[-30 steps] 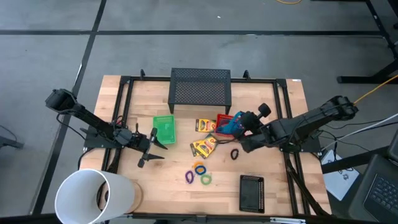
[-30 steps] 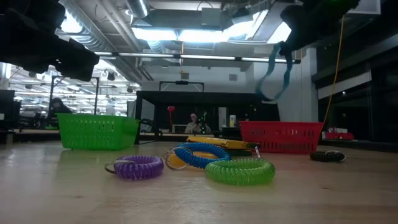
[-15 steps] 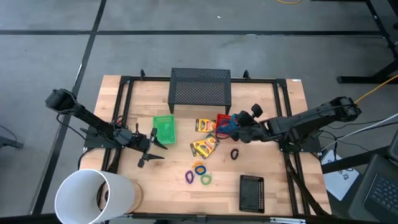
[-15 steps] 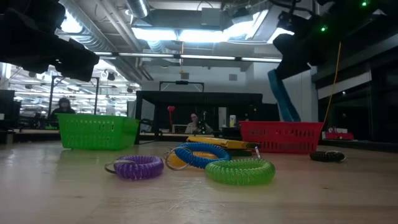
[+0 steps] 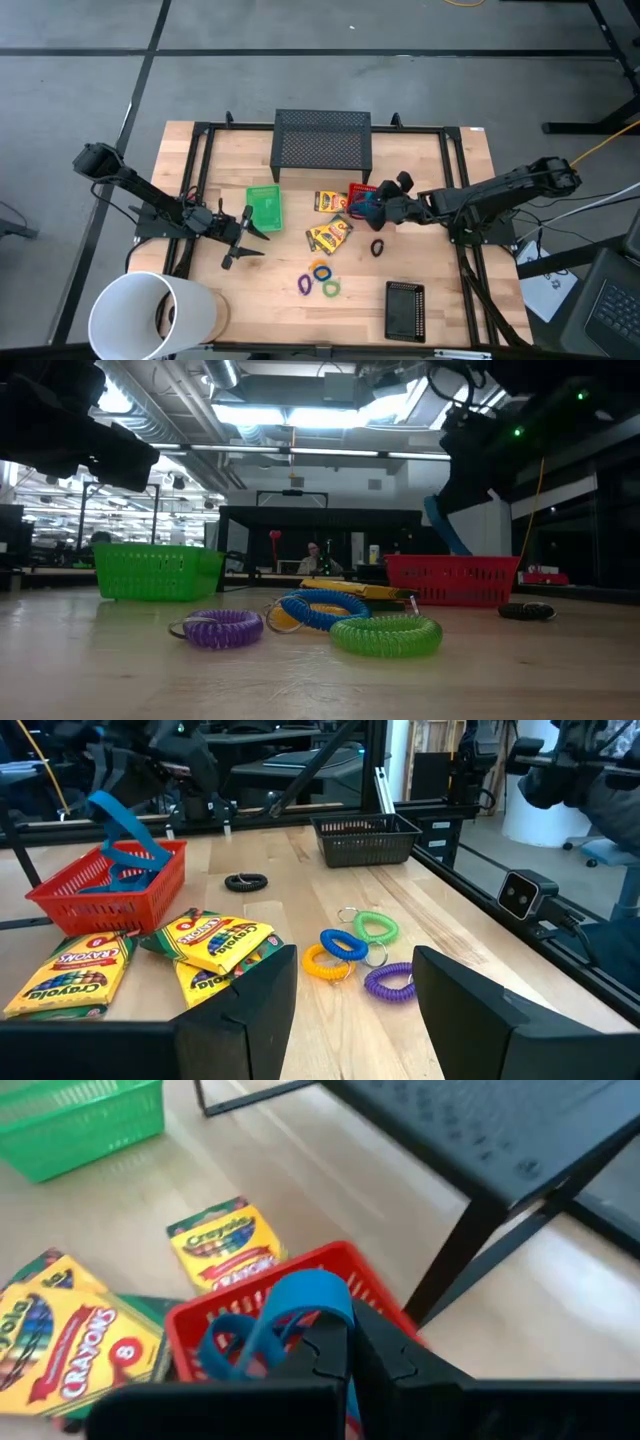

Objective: Pick & Place Office Desk Supplies
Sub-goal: Put the blue rubber band into the red bin

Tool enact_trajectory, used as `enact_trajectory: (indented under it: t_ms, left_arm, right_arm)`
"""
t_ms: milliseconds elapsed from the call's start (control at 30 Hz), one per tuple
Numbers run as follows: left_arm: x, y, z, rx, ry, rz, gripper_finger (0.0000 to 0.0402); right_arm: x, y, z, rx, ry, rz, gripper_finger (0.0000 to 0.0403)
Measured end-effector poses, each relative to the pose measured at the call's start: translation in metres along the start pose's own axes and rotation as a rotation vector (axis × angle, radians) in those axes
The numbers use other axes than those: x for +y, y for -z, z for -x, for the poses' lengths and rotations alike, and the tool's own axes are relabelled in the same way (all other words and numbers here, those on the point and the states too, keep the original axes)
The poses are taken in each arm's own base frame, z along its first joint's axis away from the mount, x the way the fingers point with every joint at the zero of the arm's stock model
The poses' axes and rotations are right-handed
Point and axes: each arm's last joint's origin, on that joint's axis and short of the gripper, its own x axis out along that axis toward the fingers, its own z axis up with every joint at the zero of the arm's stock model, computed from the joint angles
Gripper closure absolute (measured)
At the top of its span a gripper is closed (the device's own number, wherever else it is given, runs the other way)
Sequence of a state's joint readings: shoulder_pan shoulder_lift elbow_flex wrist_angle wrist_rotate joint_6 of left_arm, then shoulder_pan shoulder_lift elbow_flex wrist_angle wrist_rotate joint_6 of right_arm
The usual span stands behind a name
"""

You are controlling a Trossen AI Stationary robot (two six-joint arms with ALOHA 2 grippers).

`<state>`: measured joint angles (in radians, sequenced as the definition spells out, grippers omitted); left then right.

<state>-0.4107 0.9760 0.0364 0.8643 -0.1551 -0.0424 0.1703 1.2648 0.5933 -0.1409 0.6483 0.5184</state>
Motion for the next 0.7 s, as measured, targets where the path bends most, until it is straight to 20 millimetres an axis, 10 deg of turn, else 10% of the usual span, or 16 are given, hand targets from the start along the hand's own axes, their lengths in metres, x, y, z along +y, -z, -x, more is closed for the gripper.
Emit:
enact_trajectory:
  t_ms: [700]
  left_arm:
    - [0.000,0.000,0.000,0.000,-0.001,0.007,0.0206]
  right_arm:
    - [-0.012,0.031,-0.032,0.212,0.008,-0.110,0.0403]
